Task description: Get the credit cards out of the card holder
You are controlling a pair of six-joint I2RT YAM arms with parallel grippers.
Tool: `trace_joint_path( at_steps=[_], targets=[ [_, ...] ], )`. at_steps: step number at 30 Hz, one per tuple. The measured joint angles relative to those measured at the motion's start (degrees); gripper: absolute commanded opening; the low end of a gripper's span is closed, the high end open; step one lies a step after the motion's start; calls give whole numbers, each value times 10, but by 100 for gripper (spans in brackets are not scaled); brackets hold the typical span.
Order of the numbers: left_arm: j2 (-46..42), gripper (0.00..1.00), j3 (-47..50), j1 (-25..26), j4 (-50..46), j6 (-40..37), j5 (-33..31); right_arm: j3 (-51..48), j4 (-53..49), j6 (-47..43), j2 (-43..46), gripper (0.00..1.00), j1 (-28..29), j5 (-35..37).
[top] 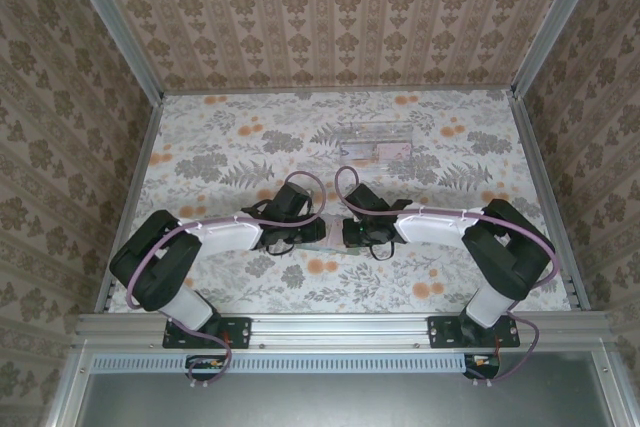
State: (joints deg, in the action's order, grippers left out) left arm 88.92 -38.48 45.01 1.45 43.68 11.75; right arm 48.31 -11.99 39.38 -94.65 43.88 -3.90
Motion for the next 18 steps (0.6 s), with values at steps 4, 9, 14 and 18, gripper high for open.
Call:
trace_joint_path(
  at_steps=[4, 9, 14, 18],
  targets=[
    [-1, 25, 0, 0, -1, 0, 0, 1, 0, 0, -2, 15, 0, 0],
    [-19, 27, 1, 3, -23, 0, -7, 2, 0, -1, -3, 15, 0, 0],
    [-51, 26, 2, 3, -42, 0, -7, 2, 0, -2, -3, 15, 0, 0],
    [-46, 25, 2, 3, -19, 7, 11, 2, 0, -2, -3, 14, 0, 0]
  ],
)
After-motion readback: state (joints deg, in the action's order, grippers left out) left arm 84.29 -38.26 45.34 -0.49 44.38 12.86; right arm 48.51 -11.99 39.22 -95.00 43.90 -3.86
